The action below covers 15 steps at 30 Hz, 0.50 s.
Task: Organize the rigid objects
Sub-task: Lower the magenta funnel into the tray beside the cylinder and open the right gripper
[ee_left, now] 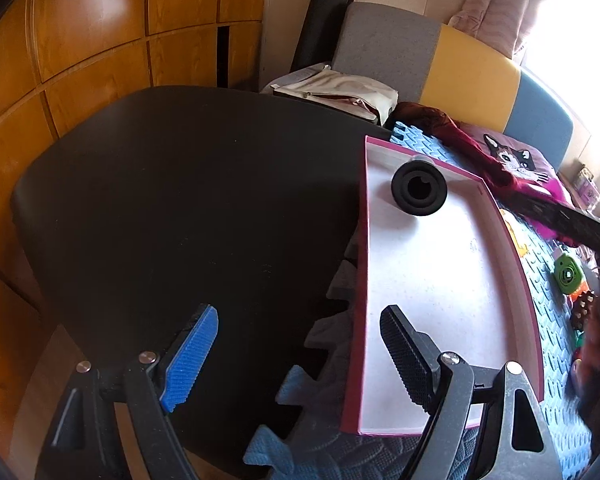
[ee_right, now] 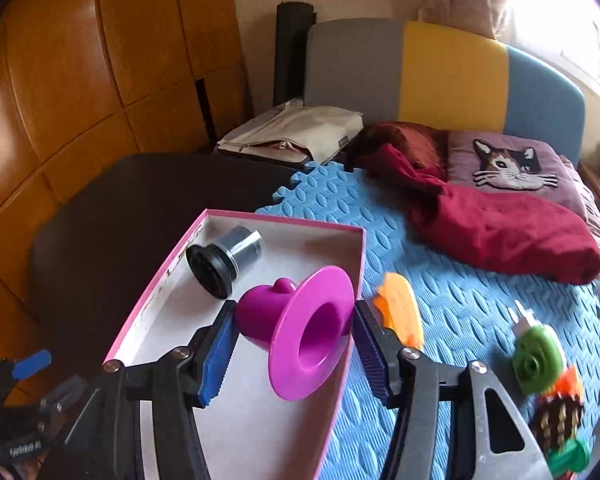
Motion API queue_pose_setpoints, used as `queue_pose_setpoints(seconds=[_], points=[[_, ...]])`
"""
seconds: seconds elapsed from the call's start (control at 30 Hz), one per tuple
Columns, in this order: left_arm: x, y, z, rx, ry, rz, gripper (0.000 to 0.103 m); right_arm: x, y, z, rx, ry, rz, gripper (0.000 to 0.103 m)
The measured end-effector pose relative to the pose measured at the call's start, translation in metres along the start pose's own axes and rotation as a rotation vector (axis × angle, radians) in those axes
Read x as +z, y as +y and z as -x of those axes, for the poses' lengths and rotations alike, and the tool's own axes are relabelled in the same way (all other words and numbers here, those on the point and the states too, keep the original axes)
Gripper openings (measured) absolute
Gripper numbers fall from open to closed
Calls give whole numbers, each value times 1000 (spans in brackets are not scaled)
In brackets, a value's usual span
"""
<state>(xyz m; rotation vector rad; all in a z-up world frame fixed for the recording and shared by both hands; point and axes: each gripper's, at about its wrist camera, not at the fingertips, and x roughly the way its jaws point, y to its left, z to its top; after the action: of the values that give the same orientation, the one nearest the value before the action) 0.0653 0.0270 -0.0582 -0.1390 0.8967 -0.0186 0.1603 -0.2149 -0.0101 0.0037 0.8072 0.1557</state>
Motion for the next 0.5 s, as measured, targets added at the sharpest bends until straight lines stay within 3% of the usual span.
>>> queue_pose_setpoints(seconds=[0.27,0.5], points=[[-1,5,-5,-8,17,-6,83,20,3,-77,-60,154,16,58],[2,4,-5,-7,6,-19,83,17,-9,-55,18,93,-72,59]])
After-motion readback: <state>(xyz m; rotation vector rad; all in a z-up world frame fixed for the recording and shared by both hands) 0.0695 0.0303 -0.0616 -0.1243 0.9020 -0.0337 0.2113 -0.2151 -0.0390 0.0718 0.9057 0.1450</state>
